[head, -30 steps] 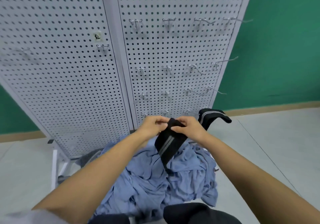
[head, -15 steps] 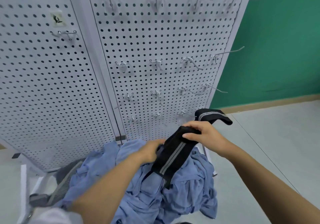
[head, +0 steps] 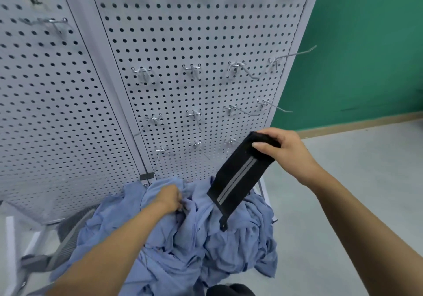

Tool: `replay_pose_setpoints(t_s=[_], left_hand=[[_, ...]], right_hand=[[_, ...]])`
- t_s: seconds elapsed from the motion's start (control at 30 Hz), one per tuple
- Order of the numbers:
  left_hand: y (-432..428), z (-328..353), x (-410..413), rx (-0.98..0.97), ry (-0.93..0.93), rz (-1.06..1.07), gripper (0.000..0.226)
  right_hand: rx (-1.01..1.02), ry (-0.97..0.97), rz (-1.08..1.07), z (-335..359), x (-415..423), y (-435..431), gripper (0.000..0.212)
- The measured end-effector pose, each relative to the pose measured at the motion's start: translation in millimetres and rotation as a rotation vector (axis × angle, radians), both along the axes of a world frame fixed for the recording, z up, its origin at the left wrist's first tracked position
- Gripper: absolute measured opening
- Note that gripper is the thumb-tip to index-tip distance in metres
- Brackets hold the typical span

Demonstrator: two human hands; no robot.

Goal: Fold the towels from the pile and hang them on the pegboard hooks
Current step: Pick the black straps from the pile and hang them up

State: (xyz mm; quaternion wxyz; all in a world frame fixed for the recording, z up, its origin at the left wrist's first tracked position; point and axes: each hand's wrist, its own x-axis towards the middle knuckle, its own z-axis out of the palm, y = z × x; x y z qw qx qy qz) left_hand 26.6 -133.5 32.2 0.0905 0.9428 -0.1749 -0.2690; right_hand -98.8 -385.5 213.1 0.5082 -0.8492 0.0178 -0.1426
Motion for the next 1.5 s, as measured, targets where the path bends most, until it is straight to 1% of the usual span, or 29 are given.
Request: replay_pose_setpoints(t_s=[0.03, 0.07, 0.1, 0.13, 0.17, 0.23, 0.27, 0.3, 0.33, 0.4, 0.47, 0.53, 0.6, 0.67, 0.73, 0.77, 0.83, 0.87, 0.9, 0.93, 0.97, 1.0, 1.07, 1.13, 1.23, 1.3, 1.37, 1.43, 1.5], left_hand=[[-2, 7, -2, 0.005, 0.009, -0.02, 0.03], [-4, 17, -5, 0.003, 0.005, -0.047, 0.024], [-9, 26, -9, -0.058, -0.002, -0.048, 0.016], [-12, 37, -13, -0.206, 0.006, -0.015, 0.012], [-17, 52, -20, -0.419, 0.049, 0.068, 0.02], [-27, 96, -39, -0.885, 0.253, 0.181, 0.036], [-32, 117, -48, -1.037, 0.338, 0.168, 0.043], [-37, 131, -55, -1.108, 0.395, 0.129, 0.048], [-42, 141, -64, -1.124, 0.43, 0.088, 0.05], [-48, 145, -74, -1.012, 0.45, 0.028, 0.052], [-49, 133, -82, -0.857, 0.391, -0.012, 0.054], [-46, 113, -85, -0.761, 0.341, -0.008, 0.05], [-39, 95, -83, -0.676, 0.276, -0.037, 0.037], [-33, 83, -75, -0.602, 0.203, -0.049, 0.013], [-27, 73, -63, -0.451, 0.043, -0.074, 0.037], [-20, 69, -59, -0.31, 0.001, -0.081, 0.046], [-4, 57, -51, -0.048, -0.036, -0.094, 0.045], [5, 54, -48, 0.027, -0.055, -0.091, 0.038], [11, 58, -47, 0.02, -0.034, -0.049, 0.023], [14, 60, -43, -0.072, -0.022, -0.031, 0.005], [13, 68, -42, -0.21, 0.016, 0.057, 0.025], [10, 79, -42, -0.38, 0.055, 0.14, 0.037], [-7, 107, -52, -0.748, 0.153, 0.253, 0.04], [-27, 135, -66, -0.942, 0.206, 0.207, 0.045], [-46, 152, -81, -0.983, 0.25, 0.06, 0.049], [-53, 155, -87, -0.931, 0.301, 0.013, 0.035], [-57, 152, -92, -0.908, 0.331, 0.045, 0.021], [-63, 147, -97, -0.918, 0.344, 0.116, 0.017], [-69, 144, -101, -0.93, 0.331, 0.142, 0.015]], right_hand=[[-0.018, -0.037, -0.03, 8, 1, 2, 0.014], [-0.039, -0.063, -0.047, 18, 2, 4, 0.011], [-0.079, -0.069, -0.045, 30, 2, 4, 0.01], [-0.144, -0.047, -0.019, 41, 1, 6, 0.01], [-0.222, -0.01, 0.029, 49, 0, 8, 0.011], [-0.331, 0.057, 0.115, 55, -4, 16, 0.013], [-0.34, 0.067, 0.137, 55, -7, 20, 0.013], [-0.332, 0.057, 0.14, 54, -9, 23, 0.012], [-0.306, 0.041, 0.134, 54, -12, 26, 0.01], [-0.211, 0.007, 0.096, 57, -17, 27, 0.007], [-0.121, -0.033, 0.05, 62, -21, 26, 0.014], [-0.065, -0.052, 0.014, 64, -23, 23, 0.013], [-0.052, -0.06, -0.027, 61, -24, 18, 0.009], [-0.06, -0.061, -0.07, 54, -24, 13, 0.007], [-0.075, -0.074, -0.123, 47, -22, 10, 0.005], [-0.065, -0.101, -0.168, 45, -21, 9, 0.005], [-0.008, -0.165, -0.261, 46, -20, 5, 0.006], [-0.001, -0.182, -0.279, 48, -20, 3, 0.006], [-0.021, -0.178, -0.274, 50, -20, 1, 0.005], [-0.066, -0.151, -0.255, 50, -20, -1, 0.004], [-0.13, -0.119, -0.238, 47, -20, -1, 0.005], [-0.197, -0.089, -0.226, 42, -20, -1, 0.008], [-0.279, -0.029, -0.187, 31, -21, 2, 0.012], [-0.266, 0.025, -0.102, 23, -25, 7, 0.012], [-0.138, 0.05, 0.02, 18, -33, 13, 0.01], [0.014, 0.041, 0.006, 16, -40, 12, 0.009], [0.176, 0.043, -0.061, 11, -46, 6, 0.007], [0.298, 0.068, -0.119, 2, -52, -4, 0.008], [0.37, 0.152, -0.131, -10, -58, -13, 0.009]])
